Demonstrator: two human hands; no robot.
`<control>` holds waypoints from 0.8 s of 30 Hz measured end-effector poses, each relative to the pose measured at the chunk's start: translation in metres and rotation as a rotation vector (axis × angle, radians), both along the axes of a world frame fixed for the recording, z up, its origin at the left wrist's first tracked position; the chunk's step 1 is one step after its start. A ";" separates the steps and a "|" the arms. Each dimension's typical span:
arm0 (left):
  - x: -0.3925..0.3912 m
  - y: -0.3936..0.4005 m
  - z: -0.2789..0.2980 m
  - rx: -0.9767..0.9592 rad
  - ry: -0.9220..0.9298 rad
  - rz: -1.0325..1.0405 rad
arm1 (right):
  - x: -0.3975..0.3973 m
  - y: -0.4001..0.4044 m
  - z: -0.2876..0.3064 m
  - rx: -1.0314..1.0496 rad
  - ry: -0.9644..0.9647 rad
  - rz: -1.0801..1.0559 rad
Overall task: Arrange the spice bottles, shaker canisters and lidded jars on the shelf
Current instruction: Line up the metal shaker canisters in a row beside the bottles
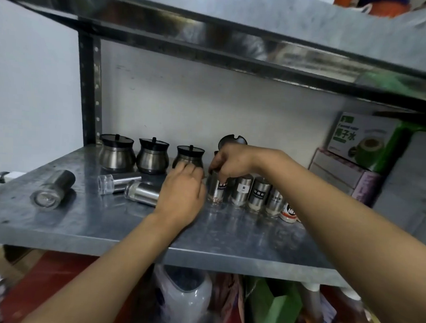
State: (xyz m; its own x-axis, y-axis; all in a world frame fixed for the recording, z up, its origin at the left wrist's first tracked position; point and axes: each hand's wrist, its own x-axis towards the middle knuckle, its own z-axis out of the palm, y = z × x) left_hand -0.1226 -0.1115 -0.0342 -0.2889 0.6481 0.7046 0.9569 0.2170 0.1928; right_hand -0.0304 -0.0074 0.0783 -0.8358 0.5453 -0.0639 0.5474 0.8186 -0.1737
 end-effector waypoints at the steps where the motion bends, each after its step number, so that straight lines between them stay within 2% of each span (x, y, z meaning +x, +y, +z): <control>1: 0.001 0.000 0.000 -0.013 0.015 -0.005 | 0.001 0.001 0.001 0.001 -0.012 0.006; 13: 0.002 0.001 -0.004 -0.108 0.007 -0.003 | 0.009 0.011 -0.002 0.091 -0.013 -0.024; 24: 0.001 0.002 -0.008 -0.068 0.019 -0.066 | 0.013 0.015 -0.015 0.076 0.079 -0.069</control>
